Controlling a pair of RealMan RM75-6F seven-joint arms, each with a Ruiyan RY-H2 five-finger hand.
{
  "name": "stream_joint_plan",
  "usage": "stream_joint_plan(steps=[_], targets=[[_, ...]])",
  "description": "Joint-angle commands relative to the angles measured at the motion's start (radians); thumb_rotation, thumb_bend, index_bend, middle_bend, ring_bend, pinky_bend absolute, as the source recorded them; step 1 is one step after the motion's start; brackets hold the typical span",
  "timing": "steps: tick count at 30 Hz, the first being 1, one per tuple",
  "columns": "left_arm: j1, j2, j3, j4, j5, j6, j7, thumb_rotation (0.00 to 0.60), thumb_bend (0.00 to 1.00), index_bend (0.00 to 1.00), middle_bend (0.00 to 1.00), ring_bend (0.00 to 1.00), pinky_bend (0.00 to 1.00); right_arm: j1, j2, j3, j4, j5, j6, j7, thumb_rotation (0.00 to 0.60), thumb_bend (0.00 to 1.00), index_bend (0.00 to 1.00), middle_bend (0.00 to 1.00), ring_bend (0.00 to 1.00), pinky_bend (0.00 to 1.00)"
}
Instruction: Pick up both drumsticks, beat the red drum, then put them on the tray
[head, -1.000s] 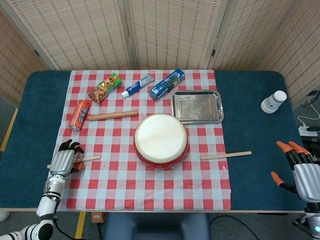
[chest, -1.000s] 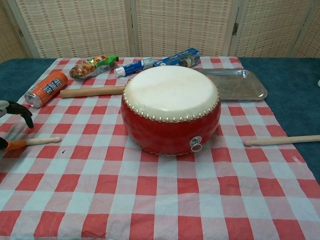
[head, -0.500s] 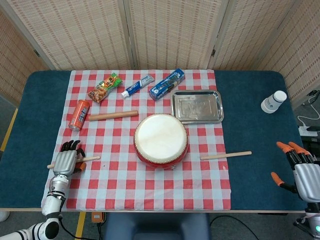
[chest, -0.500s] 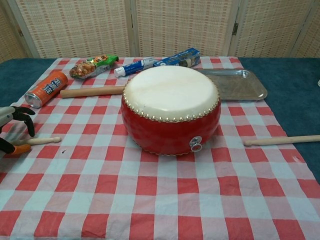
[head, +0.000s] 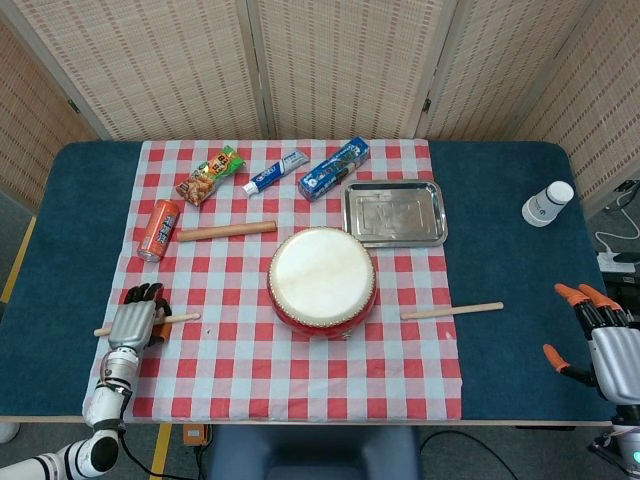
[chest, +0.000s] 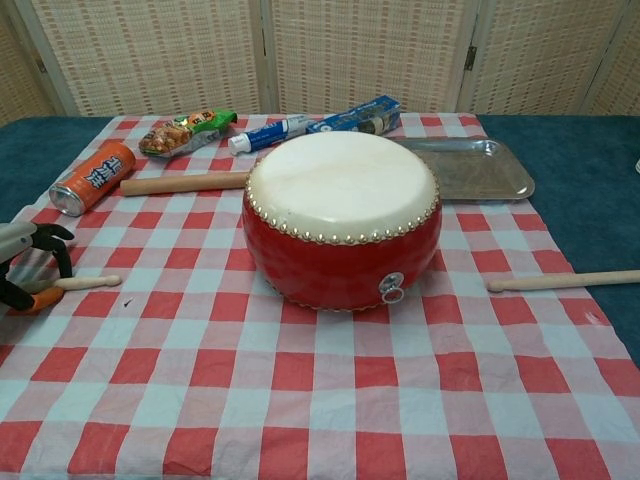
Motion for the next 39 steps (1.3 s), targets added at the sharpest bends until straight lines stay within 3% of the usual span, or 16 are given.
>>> stream_joint_plan(steps=[1,3,9,14,22,31,36,39], targets=[[0.024,0.003,-0.011,-0.020,0.034,0.035,-0.093,0.600,0.45,0.55,0.12,0.00,0.00,-0.001,0.002,0.001,0.000,-0.001,0.003,0.004,0.600,0.19,0.15,0.18,0.01,0.16],[0.047,0.012,-0.025,-0.043,0.066,0.055,-0.207,0.600,0.45,0.56,0.16,0.00,0.01,-0.002,0.003,0.002,0.001,-0.002,0.006,0.006,0.600,0.19,0.15,0.18,0.01,0.16],[0.136,0.070,-0.059,-0.110,0.184,0.076,-0.738,0.600,0.45,0.57,0.30,0.10,0.14,-0.003,0.002,0.002,0.003,-0.005,0.010,0.010,0.600,0.19,0.15,0.18,0.01,0.16],[0.170,0.135,-0.090,-0.140,0.202,-0.047,-1.215,0.600,0.49,0.51,0.37,0.22,0.32,0.003,0.000,0.002,0.003,-0.005,0.000,0.009,0.600,0.19,0.15,0.18,0.01,0.16],[0.178,0.186,-0.125,-0.115,0.267,-0.201,-1.749,0.600,0.51,0.49,0.41,0.28,0.36,0.007,0.005,0.004,-0.011,0.000,-0.007,-0.007,0.600,0.19,0.15,0.18,0.01,0.16],[0.156,0.173,-0.122,-0.045,0.344,-0.291,-2.148,0.600,0.54,0.42,0.44,0.35,0.40,0.007,0.007,0.005,-0.018,0.009,-0.011,-0.014,0.600,0.19,0.15,0.18,0.01,0.16],[0.149,0.173,-0.127,-0.041,0.345,-0.313,-2.248,0.600,0.55,0.38,0.46,0.39,0.41,0.007,0.009,0.005,-0.020,0.011,-0.012,-0.016,0.600,0.19,0.15,0.18,0.01,0.16],[0.153,0.159,-0.121,-0.025,0.379,-0.272,-2.293,0.600,0.53,0.37,0.47,0.41,0.42,0.006,0.008,0.007,-0.019,0.015,-0.011,-0.013,0.600,0.19,0.15,0.18,0.01,0.16]])
